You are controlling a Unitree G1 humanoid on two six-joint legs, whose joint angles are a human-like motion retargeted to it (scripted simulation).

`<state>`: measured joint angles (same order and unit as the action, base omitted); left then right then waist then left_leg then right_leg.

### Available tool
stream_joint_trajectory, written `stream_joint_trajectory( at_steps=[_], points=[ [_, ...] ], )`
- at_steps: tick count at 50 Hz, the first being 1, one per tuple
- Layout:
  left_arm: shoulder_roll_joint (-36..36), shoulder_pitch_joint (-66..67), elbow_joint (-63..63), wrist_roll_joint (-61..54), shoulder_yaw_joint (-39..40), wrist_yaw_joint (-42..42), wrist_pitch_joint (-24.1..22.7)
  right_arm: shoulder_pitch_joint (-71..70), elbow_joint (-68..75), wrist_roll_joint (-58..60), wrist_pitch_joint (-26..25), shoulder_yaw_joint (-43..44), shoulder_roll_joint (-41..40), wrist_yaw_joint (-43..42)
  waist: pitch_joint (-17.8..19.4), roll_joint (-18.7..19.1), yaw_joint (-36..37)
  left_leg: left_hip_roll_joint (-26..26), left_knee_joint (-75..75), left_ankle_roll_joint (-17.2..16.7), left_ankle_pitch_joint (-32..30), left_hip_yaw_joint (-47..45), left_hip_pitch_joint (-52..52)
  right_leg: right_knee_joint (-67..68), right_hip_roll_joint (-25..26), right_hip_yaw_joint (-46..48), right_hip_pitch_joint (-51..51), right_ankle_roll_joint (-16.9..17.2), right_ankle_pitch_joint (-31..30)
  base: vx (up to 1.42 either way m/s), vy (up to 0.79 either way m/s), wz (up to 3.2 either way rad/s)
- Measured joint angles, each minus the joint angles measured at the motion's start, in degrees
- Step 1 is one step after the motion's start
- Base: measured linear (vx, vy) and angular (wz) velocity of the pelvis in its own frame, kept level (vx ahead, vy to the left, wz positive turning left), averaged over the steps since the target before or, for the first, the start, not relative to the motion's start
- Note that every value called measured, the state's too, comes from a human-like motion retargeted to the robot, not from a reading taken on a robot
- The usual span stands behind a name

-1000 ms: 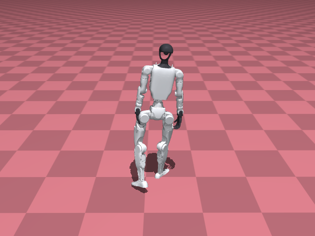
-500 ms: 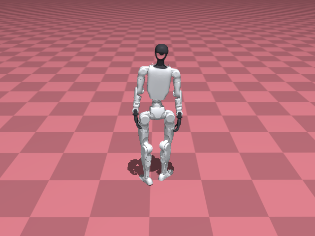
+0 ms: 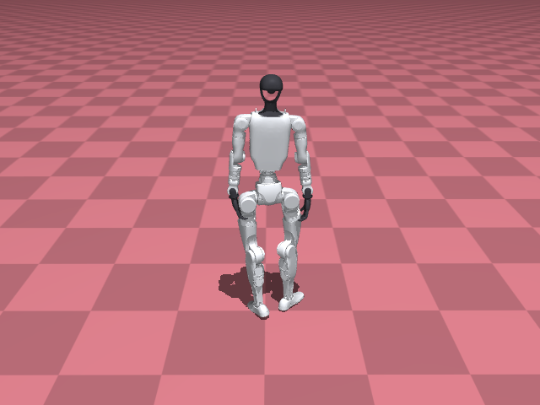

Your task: In place motions

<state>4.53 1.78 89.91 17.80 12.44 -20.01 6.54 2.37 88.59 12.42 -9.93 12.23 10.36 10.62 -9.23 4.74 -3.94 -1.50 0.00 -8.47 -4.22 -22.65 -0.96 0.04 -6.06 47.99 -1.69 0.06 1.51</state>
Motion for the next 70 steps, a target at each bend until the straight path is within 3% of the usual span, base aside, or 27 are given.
stream_joint_trajectory(
  at_steps=[10,17,25,28,33,36,40,43,47,49,53,56,60,63,65,70],
  points=[
    [1.42,0.86,1.66,-0.41,1.27,0.38,0.40,0.04,0.81,0.25,-0.12,-1.43,-0.31,-0.46,0.56,1.58,-0.14,-1.84,0.83,-0.59,-1.69,4.02,-2.79,3.66,0.75,-2.22,-1.06,-0.19,0.82,-0.03,-0.02,0.32],
    [3.18,0.63,1.76,0.58,2.74,0.25,0.22,0.08,0.90,-0.72,-0.05,-1.80,-0.25,-0.49,2.38,1.23,-1.02,-2.18,1.60,-1.52,-4.02,9.25,-5.29,5.81,1.52,-17.44,-2.82,0.75,2.21,-0.10,-0.12,0.88],
    [1.65,-1.97,1.28,-4.35,4.78,0.63,-0.56,-0.67,1.67,-1.38,-0.70,-0.19,1.73,-0.32,3.64,0.21,4.45,-1.31,3.62,-3.83,-7.30,7.88,-10.48,-1.69,0.23,-0.33,1.11,0.36,0.40,-0.24,-0.05,1.08],
    [1.21,-2.18,0.91,-4.55,4.40,1.24,-1.22,-0.65,1.09,-1.17,-1.03,-0.19,2.40,0.24,4.17,-0.99,4.83,-0.98,5.19,1.00,-6.59,5.08,-11.56,-2.35,-1.18,3.12,1.50,0.03,0.64,-0.24,-0.01,1.55],
    [1.15,-0.75,2.95,-3.52,4.06,3.31,-1.70,-1.14,0.26,0.60,-1.99,0.56,2.66,0.30,3.12,-4.06,5.46,-4.75,6.75,9.35,-0.78,-23.43,-6.27,-1.43,-5.22,8.50,1.48,0.56,1.62,-0.19,0.03,1.38],
    [1.53,1.04,4.75,-3.81,5.25,4.43,-1.40,-0.50,-0.93,0.89,-1.36,0.36,1.92,0.29,0.88,-5.66,2.89,-5.63,9.22,12.56,2.59,-31.16,-4.23,-1.18,-7.10,12.21,1.52,1.38,2.35,0.01,0.03,1.74],
    [1.81,2.57,6.77,-5.29,7.70,5.44,-0.72,0.92,-1.38,0.07,-0.64,0.28,0.96,1.04,-1.99,-7.17,0.78,-5.20,14.12,16.43,5.79,-29.29,-4.50,-1.52,-8.35,16.49,1.74,2.43,2.78,0.03,0.10,1.63],
    [1.36,2.52,6.71,-6.42,8.88,5.40,-0.57,1.81,-0.15,-0.97,-0.50,1.46,0.62,1.14,-2.37,-7.81,2.42,-3.06,14.89,18.64,4.78,-27.83,-3.34,-1.37,-8.24,19.32,2.69,3.15,2.85,0.00,0.23,1.27],
    [0.68,2.41,5.81,-7.48,8.96,4.65,-0.85,2.65,1.79,-0.70,-0.92,2.52,0.95,1.68,-2.11,-5.54,5.36,1.53,5.21,17.55,6.50,-26.25,0.08,-0.70,-4.46,23.18,5.13,4.23,3.19,0.06,0.30,1.00],
    [0.54,2.76,5.85,-7.29,9.20,4.07,-0.50,2.80,2.71,0.22,-1.49,2.01,1.28,1.56,-2.66,-4.60,5.43,2.99,2.96,17.81,5.40,-20.20,-0.69,-0.09,-3.59,25.43,6.47,4.89,2.70,0.13,0.26,0.80],
    [1.01,2.80,5.04,-7.52,9.16,4.52,-0.43,2.43,2.92,0.04,-0.85,0.82,0.94,0.72,-2.58,-3.60,4.92,2.45,2.67,17.85,4.15,-14.57,-2.66,3.58,-3.73,29.31,8.72,5.19,0.71,0.07,0.23,0.94],
    [1.39,1.51,4.37,-7.40,7.41,4.35,-0.04,2.92,1.09,0.44,0.13,0.62,0.88,1.30,-1.33,-0.10,4.58,-0.68,2.69,18.24,3.88,-10.79,-2.82,10.30,-3.64,31.88,10.85,2.51,-3.75,0.06,0.20,1.32],
    [1.39,-0.81,4.25,-6.94,6.34,2.44,0.84,2.28,0.36,1.23,-0.15,0.21,1.64,0.40,0.53,4.92,5.23,-6.55,4.56,17.71,4.22,-7.68,-2.94,31.50,-10.17,22.09,8.09,-6.64,-7.75,0.11,0.21,0.96],
    [1.61,-2.04,3.95,-6.96,5.32,1.60,1.04,1.20,0.79,0.83,-0.27,-0.13,1.73,0.17,0.94,2.31,3.50,-2.71,3.52,18.83,2.91,-5.10,-3.44,42.86,-16.65,5.43,-0.94,-3.63,-7.01,0.05,0.15,1.38],
    [1.61,-2.42,3.73,-5.90,4.68,1.78,1.19,1.28,0.45,0.50,0.02,-0.05,1.29,0.38,0.54,0.71,1.88,-0.36,2.51,19.50,1.54,-2.46,-4.17,43.72,-13.97,-8.68,-7.65,0.52,-4.58,0.04,0.05,1.81],
    [1.65,-2.22,3.48,-5.14,2.74,2.12,0.74,1.48,-0.82,0.77,0.59,-1.05,0.35,0.04,0.37,-0.07,-0.04,0.23,2.17,19.07,-0.28,2.43,-5.31,32.69,-8.21,-16.90,-10.01,2.97,5.51,0.06,-0.01,1.45]
  ],
)
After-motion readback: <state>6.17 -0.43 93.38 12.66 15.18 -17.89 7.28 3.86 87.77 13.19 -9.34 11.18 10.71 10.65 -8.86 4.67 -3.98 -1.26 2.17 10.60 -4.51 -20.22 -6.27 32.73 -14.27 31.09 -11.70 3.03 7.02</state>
